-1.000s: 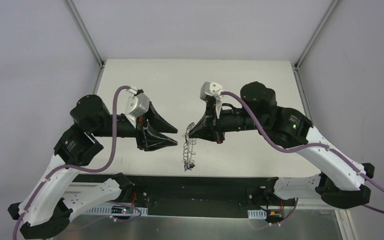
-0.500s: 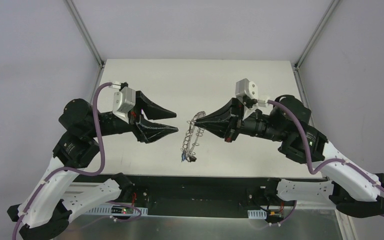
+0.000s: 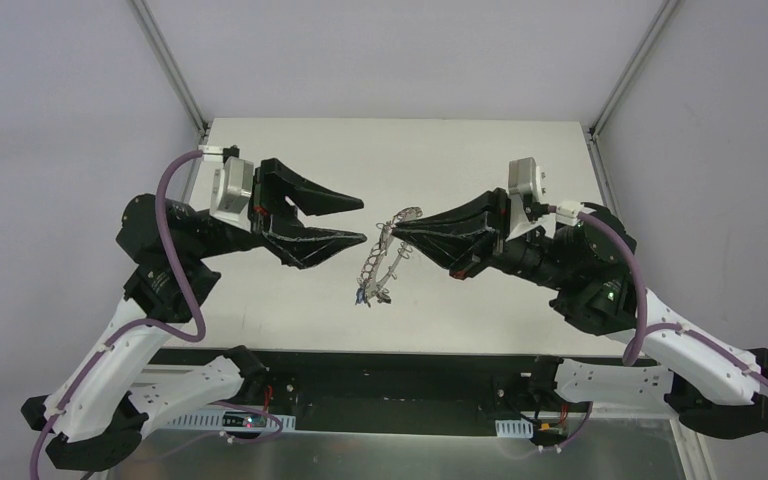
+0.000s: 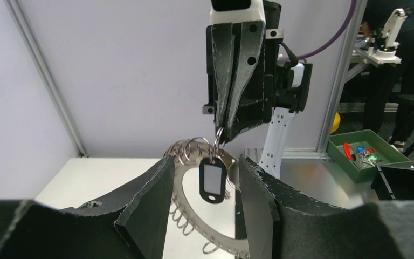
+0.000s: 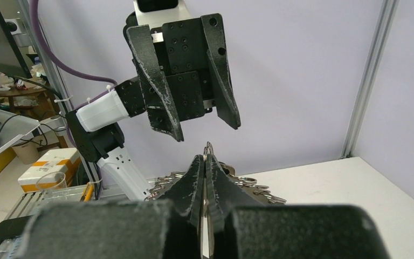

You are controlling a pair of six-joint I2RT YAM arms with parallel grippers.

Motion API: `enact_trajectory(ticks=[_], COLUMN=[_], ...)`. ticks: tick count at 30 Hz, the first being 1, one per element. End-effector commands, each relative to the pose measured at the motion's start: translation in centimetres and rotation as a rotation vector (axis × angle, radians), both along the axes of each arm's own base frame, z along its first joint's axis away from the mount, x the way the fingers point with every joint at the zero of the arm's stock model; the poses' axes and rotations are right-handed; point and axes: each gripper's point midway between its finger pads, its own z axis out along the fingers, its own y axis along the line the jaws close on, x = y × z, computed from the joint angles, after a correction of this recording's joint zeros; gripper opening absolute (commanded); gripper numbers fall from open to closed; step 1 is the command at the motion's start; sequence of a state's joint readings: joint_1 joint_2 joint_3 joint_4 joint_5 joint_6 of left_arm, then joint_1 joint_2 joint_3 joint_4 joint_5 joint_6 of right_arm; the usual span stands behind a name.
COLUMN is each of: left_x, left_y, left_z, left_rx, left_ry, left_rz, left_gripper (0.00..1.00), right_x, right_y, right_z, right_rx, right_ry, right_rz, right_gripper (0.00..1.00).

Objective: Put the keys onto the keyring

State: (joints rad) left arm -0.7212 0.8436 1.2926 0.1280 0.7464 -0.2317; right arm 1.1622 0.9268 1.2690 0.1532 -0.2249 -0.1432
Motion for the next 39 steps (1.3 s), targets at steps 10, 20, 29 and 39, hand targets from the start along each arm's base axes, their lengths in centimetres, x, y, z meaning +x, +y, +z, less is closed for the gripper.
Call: enact_trajectory(ticks=[10,20,29,39], left_x=[-2.4,-2.8,-3.7,-3.8], left_y=[-1.1,-1.0,-1.1,-1.0], left_z=[2.0,1.7,1.5,1.0], left_rx=[-0.052,-0.044,-0.026,-0.024], left_ry=[-0.101,-0.106,-0.111,-0.104], left_rz=[-0.189,-0.205,-0.262,-0.263], left_gripper=[0.31,0.12,0.0,0.0], right_x=[-2.2,-2.1,-2.0,-2.2], right_y=[-2.0,-1.5,-1.4,-1.9], right_z=[6.0,5.8,6.1,6.8], right_rx=[0.163,0.151,0.162,0.209], right_ry=[-0.043,-0.04,-0.041,-0.054], right_rz=[0.069,0.076,0.071,0.066], right_gripper=[0.0,0.0,0.0,0.0])
